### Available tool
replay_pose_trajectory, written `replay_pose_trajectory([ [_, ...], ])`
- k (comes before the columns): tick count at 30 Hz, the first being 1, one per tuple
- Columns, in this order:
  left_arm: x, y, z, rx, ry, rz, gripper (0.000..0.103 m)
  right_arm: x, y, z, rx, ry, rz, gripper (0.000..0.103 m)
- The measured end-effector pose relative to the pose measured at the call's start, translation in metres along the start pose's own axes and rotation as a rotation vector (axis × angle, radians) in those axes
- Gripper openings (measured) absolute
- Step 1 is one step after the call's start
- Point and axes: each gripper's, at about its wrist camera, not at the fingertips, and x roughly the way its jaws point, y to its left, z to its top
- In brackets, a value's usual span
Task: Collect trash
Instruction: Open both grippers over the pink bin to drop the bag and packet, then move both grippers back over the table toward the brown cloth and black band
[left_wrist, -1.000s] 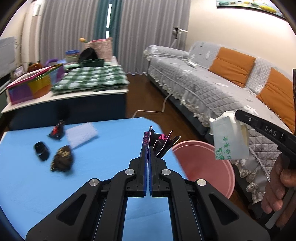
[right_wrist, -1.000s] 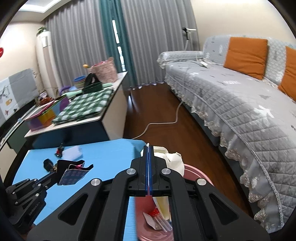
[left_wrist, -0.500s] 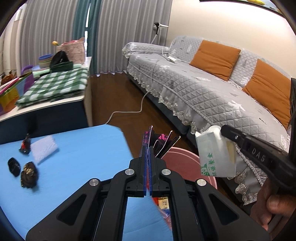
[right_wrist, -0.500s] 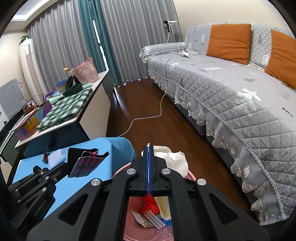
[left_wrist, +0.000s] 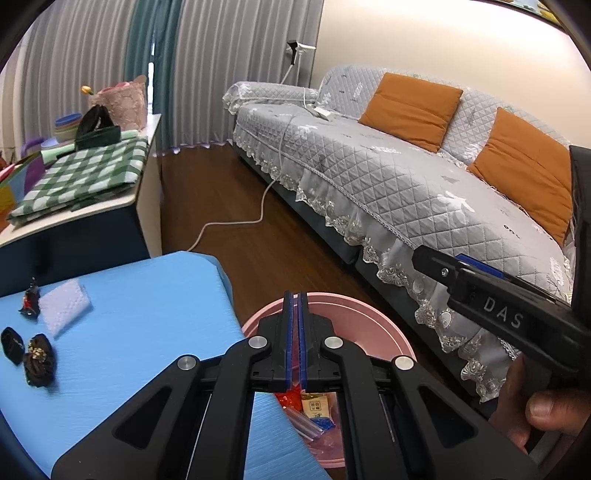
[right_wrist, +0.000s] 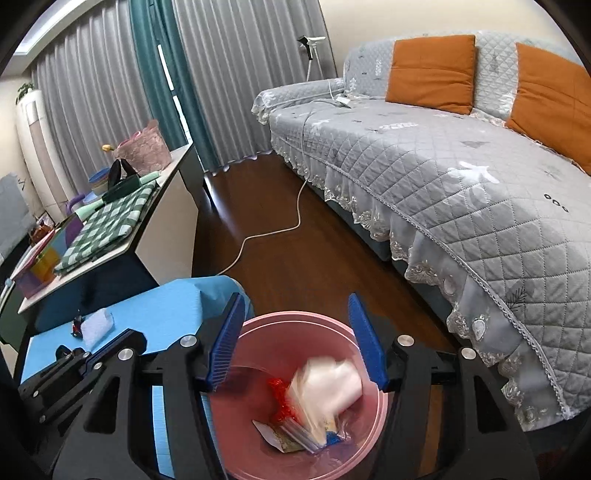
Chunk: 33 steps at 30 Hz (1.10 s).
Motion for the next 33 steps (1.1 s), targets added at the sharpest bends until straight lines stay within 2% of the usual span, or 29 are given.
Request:
replay_pose_trajectory([
  [8, -0.025, 0.022, -0.01, -0.063, -0.016, 0.039, 0.002, -0.013, 0.022, -0.001, -0.047, -0.031, 0.033, 0.059],
  [10, -0.031, 0.029, -0.013, -0.08, -0.02, 0.048, 0.006, -0.019, 0.029, -0.001, -0.049, -0.052, 0.047, 0.06],
  [12, -0.039, 0.034, -0.017, -0.09, -0.03, 0.06, 0.023, -0.023, 0.035, -0.002, -0.053, -0.072, 0.051, 0.066],
  [19, -0.072, 0.06, -0.028, -0.115, -0.082, 0.121, 0.054, -0.031, 0.057, -0.007, -0.044, -0.135, 0.083, 0.069],
  [21, -0.08, 0.068, -0.031, -0.12, -0.102, 0.15, 0.067, -0.032, 0.062, -0.008, -0.036, -0.139, 0.099, 0.069],
  [26, -0.1, 0.086, -0.038, -0.127, -0.148, 0.205, 0.074, -0.029, 0.071, -0.009, -0.024, -0.114, 0.115, 0.069],
  [33, -0.115, 0.105, -0.049, -0.139, -0.173, 0.243, 0.075, -0.025, 0.094, -0.017, -0.083, -0.076, 0.121, 0.069],
])
